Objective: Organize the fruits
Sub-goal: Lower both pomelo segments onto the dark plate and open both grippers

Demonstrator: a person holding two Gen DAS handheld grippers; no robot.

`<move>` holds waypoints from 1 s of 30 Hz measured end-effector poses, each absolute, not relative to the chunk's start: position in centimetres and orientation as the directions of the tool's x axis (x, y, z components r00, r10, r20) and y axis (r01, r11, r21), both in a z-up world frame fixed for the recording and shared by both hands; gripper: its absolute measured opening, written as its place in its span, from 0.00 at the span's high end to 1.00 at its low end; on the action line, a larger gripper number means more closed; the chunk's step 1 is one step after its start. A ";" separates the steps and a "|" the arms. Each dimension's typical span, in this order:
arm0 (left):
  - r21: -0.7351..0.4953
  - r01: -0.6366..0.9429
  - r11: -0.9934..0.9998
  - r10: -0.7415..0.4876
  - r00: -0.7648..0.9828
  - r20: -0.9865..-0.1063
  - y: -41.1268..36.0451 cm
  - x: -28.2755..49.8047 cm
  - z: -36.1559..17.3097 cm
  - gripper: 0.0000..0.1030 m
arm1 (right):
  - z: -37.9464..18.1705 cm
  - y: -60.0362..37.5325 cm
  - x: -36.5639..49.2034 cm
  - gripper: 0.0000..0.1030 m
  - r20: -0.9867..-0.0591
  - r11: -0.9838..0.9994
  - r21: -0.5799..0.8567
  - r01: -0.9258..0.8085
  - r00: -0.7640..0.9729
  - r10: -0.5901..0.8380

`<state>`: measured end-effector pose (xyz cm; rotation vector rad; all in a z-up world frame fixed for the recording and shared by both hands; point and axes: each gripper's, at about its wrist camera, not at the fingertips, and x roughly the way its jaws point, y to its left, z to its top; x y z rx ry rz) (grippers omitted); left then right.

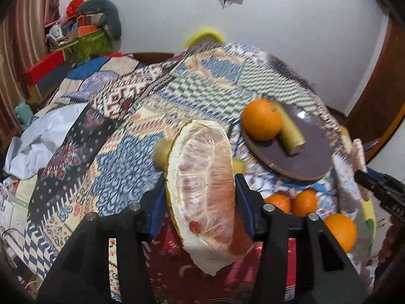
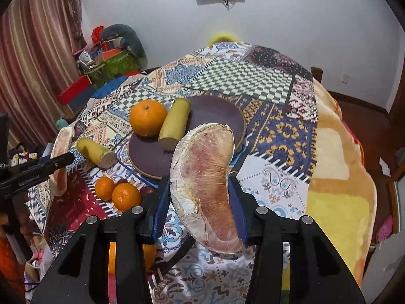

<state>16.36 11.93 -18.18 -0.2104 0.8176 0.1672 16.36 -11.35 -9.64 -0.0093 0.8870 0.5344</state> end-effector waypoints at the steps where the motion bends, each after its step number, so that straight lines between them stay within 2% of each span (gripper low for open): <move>1: -0.124 -0.220 0.968 0.061 0.681 -0.730 11.7 16.5 -17.8 0.51 | -9.5 -11.3 16.4 0.60 -0.735 0.869 0.208 -0.449 0.514 0.442; 17: -0.174 -0.055 0.983 -0.068 0.777 -0.626 7.0 20.4 -12.9 0.51 | -6.5 -10.9 18.3 0.60 -0.671 0.869 0.176 -0.463 0.589 0.450; 30: -0.192 -0.002 0.981 -0.120 0.773 -0.623 5.1 25.1 -13.8 0.51 | -7.2 -10.0 22.2 0.60 -0.659 0.865 0.172 -0.471 0.598 0.456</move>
